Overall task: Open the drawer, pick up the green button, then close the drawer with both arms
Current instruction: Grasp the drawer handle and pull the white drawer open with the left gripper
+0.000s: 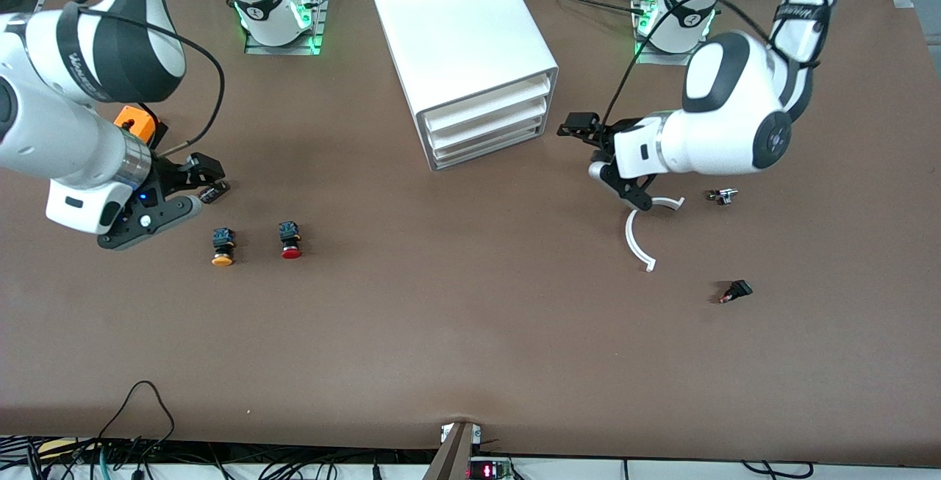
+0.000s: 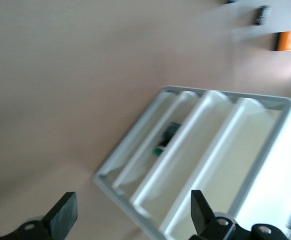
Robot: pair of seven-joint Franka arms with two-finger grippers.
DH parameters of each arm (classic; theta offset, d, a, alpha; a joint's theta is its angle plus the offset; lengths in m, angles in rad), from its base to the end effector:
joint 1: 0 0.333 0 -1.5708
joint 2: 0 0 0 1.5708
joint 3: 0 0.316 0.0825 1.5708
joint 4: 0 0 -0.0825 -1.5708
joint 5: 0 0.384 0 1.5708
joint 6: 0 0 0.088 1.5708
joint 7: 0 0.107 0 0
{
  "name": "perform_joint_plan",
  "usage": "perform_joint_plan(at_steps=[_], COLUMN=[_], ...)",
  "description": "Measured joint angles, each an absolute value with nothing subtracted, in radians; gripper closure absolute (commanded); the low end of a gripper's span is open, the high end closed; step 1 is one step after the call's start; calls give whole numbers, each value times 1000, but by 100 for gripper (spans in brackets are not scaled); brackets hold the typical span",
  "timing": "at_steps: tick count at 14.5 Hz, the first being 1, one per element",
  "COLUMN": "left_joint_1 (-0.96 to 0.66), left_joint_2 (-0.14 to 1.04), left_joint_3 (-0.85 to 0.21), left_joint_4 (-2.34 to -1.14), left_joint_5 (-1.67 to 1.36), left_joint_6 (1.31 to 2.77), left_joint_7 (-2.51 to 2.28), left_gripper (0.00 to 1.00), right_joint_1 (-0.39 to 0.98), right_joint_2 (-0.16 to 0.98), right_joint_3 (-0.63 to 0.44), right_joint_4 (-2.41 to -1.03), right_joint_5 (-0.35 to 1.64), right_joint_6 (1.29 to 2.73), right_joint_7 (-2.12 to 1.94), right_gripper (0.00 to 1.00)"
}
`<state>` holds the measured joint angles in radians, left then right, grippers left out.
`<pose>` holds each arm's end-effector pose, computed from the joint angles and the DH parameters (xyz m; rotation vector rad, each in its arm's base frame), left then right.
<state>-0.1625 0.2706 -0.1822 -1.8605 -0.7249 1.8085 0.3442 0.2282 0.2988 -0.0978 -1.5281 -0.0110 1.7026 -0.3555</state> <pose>0.5423 -0.2472 0.3748 2.3495 -0.4675 -0.3897 0.6319 0.0888 0.4770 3.0166 0.7551 -0.1971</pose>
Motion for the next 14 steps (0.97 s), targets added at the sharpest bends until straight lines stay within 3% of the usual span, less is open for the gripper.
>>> perform_joint_plan(at_steps=[14], left_joint_1=[-161], left_joint_2=[545], left_joint_3=[-181], left_joint_4=[-1967], left_joint_5=[-1185], left_joint_6=[1805], left_joint_7=[946], left_gripper=[0], right_joint_1=[223], right_joint_2=[419], right_joint_3=[-105], right_joint_4=[-1519], right_joint_5=[36], right_joint_6=[1761], right_joint_7=[-390], right_gripper=[0])
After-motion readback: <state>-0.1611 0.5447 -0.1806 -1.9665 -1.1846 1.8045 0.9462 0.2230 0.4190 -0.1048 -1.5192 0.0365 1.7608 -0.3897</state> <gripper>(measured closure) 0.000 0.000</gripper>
